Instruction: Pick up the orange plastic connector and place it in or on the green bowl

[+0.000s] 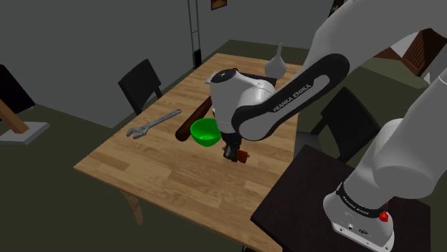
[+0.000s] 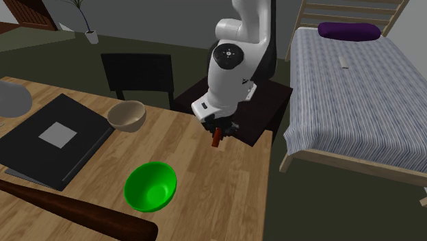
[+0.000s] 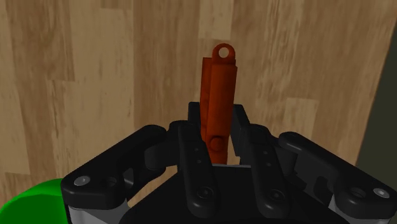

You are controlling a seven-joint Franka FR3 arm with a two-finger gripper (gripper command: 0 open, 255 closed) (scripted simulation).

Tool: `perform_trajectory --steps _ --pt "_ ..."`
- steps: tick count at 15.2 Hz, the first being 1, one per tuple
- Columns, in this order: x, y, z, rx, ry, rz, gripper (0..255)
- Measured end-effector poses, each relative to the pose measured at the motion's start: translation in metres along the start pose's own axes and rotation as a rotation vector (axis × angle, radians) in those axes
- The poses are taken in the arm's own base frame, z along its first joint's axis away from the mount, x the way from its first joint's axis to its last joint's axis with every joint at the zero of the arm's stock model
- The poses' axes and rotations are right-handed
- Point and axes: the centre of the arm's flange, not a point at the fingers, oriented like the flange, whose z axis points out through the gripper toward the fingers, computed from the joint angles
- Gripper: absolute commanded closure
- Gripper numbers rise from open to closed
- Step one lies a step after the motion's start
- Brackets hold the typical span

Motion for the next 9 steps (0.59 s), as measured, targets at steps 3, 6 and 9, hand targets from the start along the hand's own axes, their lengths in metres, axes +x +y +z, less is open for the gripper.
perform_trajectory --steps 3,6,9 --pt "-0.002 0.003 -0.015 0.0 0.0 0.0 255" --pt "0.021 0.019 -0.019 0.001 0.0 0.0 255" --pt "0.051 0.047 -0.019 0.001 -0.001 0.0 255"
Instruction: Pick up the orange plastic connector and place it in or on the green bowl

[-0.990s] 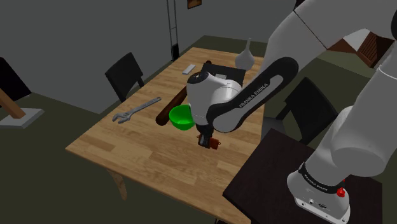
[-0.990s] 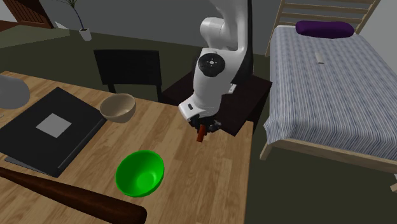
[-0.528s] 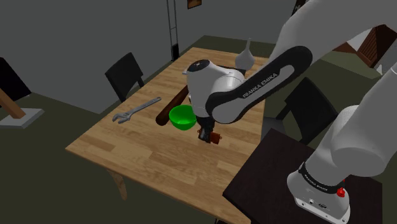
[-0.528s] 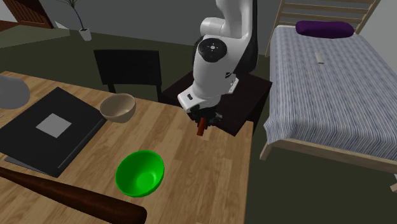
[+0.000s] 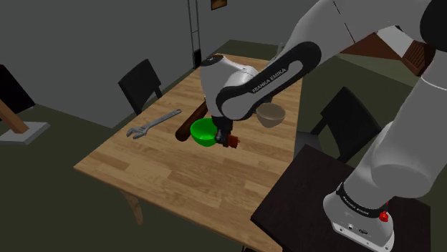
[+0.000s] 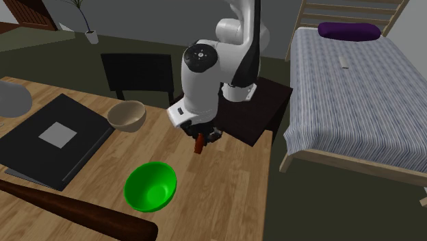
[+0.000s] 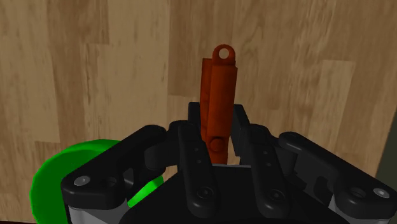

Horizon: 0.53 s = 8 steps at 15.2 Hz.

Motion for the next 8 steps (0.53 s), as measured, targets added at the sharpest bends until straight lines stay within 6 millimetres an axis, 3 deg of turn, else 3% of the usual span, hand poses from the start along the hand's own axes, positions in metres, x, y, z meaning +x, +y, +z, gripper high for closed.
perform_trajectory --steps 8 --pt "0.079 0.063 -0.004 0.0 0.001 0.0 255"
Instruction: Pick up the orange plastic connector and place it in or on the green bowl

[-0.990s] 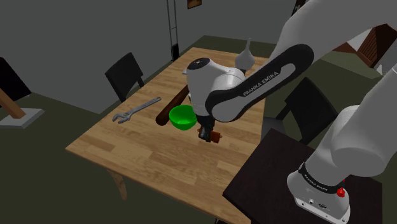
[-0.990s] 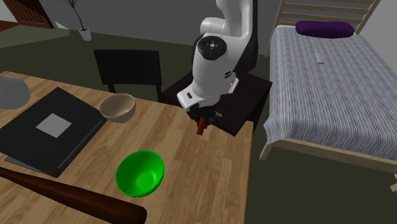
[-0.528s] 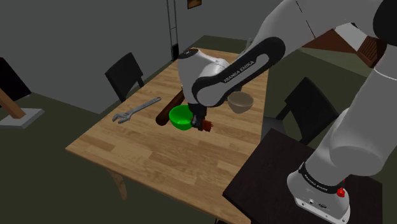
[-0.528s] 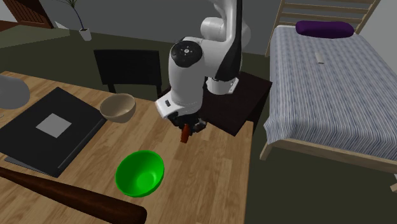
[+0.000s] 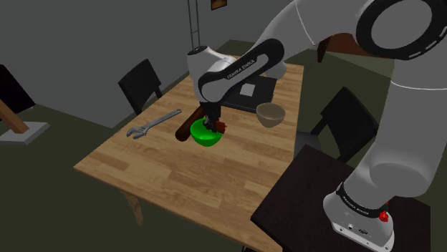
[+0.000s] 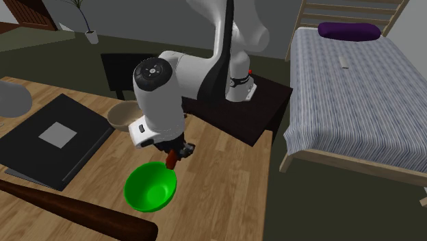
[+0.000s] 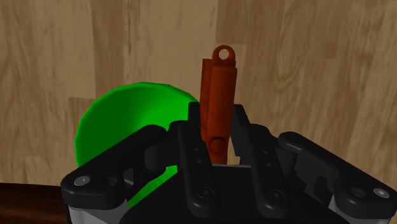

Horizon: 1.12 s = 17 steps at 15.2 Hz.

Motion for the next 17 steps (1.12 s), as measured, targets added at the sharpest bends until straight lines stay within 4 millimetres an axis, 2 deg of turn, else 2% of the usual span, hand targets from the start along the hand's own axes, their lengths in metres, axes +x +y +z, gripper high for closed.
perform_trajectory --steps 7,11,17 --pt "0.068 0.058 -0.001 0.0 0.0 -0.001 255" --pt "0.079 0.066 0.013 -0.001 -0.001 0.0 255" --pt "0.084 0.063 0.045 0.0 -0.001 -0.001 255"
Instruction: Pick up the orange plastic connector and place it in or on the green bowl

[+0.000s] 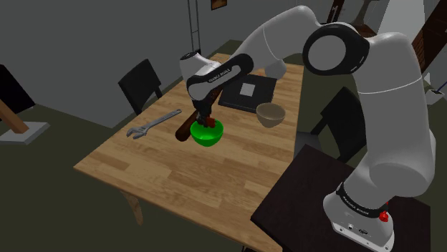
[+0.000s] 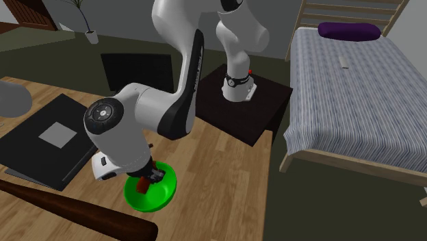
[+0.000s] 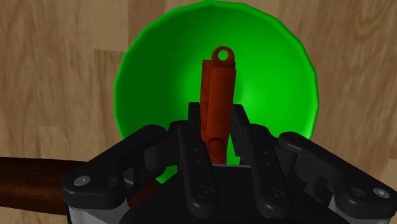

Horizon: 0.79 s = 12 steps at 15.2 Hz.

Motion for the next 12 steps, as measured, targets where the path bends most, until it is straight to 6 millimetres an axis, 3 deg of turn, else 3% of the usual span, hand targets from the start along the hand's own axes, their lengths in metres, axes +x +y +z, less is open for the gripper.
perform_trajectory --steps 3,9,10,12 --pt "0.001 -0.001 0.014 0.0 0.0 0.0 255" --pt "0.001 -0.001 0.017 0.0 0.0 0.0 255" --pt "0.001 -0.001 0.017 0.0 0.0 0.0 0" --pt "0.001 -0.001 0.017 0.0 0.0 0.0 0"
